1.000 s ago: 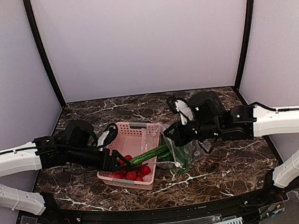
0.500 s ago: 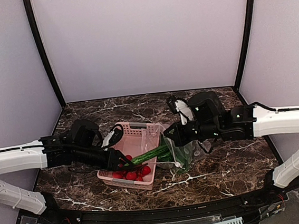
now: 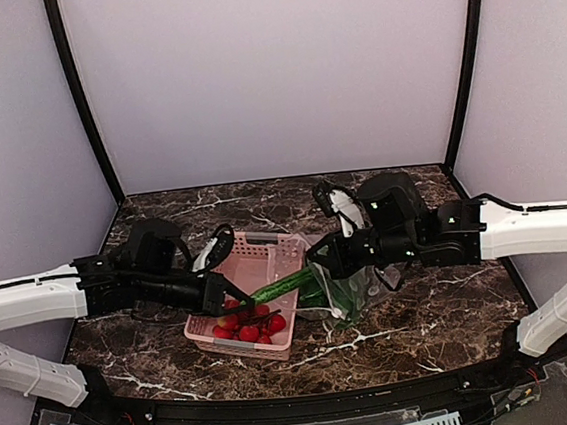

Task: Place the food in the zip-top bag and seal the zipper
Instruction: Place the fake vegetable in the zipper food storage bag.

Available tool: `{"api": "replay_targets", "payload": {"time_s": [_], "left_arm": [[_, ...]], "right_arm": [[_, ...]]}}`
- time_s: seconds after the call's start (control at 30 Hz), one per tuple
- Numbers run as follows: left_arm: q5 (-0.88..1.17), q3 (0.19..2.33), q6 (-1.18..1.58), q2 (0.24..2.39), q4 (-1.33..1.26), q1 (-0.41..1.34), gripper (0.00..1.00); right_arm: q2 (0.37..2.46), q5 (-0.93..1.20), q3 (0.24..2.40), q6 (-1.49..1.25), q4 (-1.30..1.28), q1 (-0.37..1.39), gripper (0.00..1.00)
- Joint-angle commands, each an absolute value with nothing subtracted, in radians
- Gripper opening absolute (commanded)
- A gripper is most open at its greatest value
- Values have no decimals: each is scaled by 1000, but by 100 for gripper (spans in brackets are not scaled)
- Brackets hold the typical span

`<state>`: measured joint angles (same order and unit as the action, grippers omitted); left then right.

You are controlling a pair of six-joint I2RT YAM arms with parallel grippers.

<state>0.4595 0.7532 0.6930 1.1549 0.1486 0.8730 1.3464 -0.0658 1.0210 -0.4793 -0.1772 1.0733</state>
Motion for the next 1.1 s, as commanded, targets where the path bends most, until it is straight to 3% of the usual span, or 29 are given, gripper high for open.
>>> {"api": "replay_targets", "payload": {"time_s": [0.0,0.47,0.93,1.07], "left_arm": [[552,857,594,1232,217,863,1],[668,1177,426,1558,345,862,1],[653,1244,429,1728,276,899,1],[625,1249,448,1736,240,915,5]], "right_arm": [[1349,19,1055,-441,-108,1078,0],[1345,156,1068,-374,-74,1084,0],[1292,-28,1030,-440,-75,1084,0],[1289,-64,1018,-462,-76,1083,0]]}}
